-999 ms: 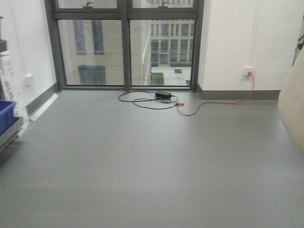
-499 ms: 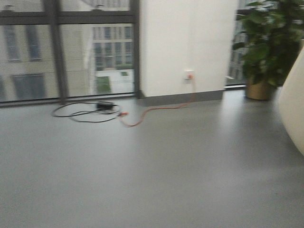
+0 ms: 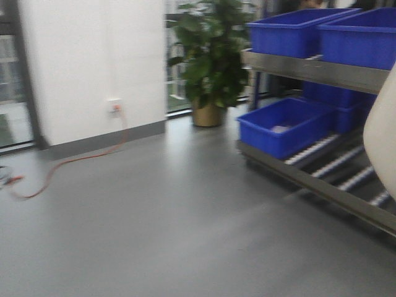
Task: Move white bin to right shelf second layer
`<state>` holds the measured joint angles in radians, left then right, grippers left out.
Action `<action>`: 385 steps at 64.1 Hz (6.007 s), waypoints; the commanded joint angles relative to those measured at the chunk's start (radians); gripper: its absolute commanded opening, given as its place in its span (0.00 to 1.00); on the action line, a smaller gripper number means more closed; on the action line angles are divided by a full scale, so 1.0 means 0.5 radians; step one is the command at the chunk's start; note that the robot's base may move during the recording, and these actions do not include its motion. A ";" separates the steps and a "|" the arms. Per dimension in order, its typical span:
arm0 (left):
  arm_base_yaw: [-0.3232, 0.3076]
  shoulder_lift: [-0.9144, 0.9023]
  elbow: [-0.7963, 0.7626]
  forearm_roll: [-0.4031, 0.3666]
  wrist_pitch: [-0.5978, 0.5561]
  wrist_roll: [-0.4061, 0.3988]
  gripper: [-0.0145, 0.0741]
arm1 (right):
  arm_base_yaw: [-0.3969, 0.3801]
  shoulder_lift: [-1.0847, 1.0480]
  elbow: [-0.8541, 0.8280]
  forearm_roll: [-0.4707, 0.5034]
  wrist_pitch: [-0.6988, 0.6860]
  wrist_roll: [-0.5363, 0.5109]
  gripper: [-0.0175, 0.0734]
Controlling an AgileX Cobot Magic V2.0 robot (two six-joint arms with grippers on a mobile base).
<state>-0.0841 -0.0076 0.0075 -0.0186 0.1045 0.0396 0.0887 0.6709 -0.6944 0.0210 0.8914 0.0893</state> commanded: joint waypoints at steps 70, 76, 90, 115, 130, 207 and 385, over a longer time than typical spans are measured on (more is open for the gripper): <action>0.000 -0.029 0.058 -0.015 -0.166 -0.011 0.26 | -0.010 -0.004 -0.051 0.002 -0.144 -0.011 0.25; 0.000 -0.029 0.058 -0.015 -0.166 -0.011 0.26 | -0.010 -0.004 -0.051 0.002 -0.144 -0.011 0.25; 0.000 -0.029 0.058 -0.015 -0.166 -0.011 0.26 | -0.010 -0.004 -0.051 0.002 -0.144 -0.011 0.25; 0.000 -0.029 0.058 -0.015 -0.166 -0.011 0.26 | -0.010 -0.004 -0.051 0.002 -0.144 -0.011 0.25; 0.000 -0.029 0.058 -0.015 -0.166 -0.011 0.26 | -0.010 -0.004 -0.051 0.002 -0.144 -0.011 0.25; 0.000 -0.029 0.058 -0.015 -0.166 -0.011 0.26 | -0.010 -0.004 -0.051 0.002 -0.144 -0.011 0.25; 0.000 -0.029 0.058 -0.015 -0.166 -0.011 0.26 | -0.010 1.075 -0.051 -0.004 -0.985 0.070 0.26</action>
<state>-0.0841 -0.0076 0.0075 -0.0186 0.1045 0.0396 0.0887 1.2293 -0.6907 0.0210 0.4607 0.1216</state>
